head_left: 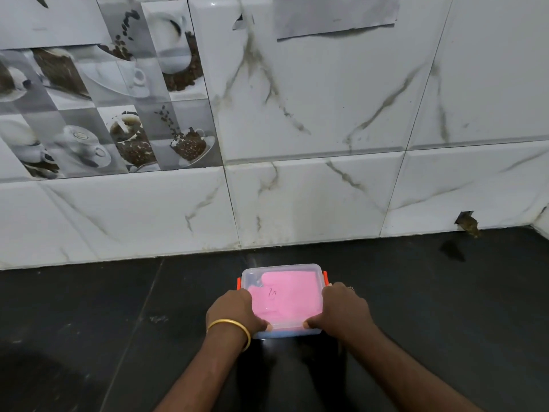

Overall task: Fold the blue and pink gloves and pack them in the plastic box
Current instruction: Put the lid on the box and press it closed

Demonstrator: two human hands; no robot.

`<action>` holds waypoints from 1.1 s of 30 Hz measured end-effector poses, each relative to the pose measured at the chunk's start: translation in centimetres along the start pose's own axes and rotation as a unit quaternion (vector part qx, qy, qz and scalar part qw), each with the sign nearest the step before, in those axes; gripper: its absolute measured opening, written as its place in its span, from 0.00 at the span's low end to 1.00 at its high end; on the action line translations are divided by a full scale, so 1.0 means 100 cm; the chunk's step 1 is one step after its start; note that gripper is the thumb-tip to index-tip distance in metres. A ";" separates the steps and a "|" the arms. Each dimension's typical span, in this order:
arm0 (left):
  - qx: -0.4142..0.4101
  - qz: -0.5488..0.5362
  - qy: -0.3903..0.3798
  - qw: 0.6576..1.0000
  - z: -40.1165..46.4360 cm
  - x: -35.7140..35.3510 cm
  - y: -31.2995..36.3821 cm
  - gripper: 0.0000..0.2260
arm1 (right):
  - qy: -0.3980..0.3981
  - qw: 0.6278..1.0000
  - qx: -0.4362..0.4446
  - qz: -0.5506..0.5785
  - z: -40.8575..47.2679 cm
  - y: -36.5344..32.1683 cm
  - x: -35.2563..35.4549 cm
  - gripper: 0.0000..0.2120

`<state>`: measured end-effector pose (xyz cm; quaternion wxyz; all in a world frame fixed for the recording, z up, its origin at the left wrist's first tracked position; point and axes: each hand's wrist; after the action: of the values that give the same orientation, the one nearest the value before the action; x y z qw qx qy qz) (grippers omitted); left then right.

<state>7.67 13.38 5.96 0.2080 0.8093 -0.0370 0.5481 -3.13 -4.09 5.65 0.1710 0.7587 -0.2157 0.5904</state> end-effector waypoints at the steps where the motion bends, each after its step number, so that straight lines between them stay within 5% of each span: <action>1: -0.001 -0.001 0.001 1.000 0.005 0.002 0.002 0.26 | -0.002 1.000 -0.001 -0.001 0.006 0.000 0.002 0.35; 33: -0.046 -0.019 0.052 0.997 0.127 0.027 0.030 0.27 | 0.003 0.996 0.006 0.094 0.141 0.009 0.026 0.32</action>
<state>18.93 6.37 5.35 0.2575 0.7696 -0.0357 0.5832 8.52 -12.38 4.71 0.1109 0.7342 -0.2818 0.6077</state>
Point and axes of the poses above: each hand's wrist, its own z-axis towards the middle knuckle, its own x-axis out of the back of the hand, y = z × x, and after that the axes turned 11 degrees about -z, right-handed
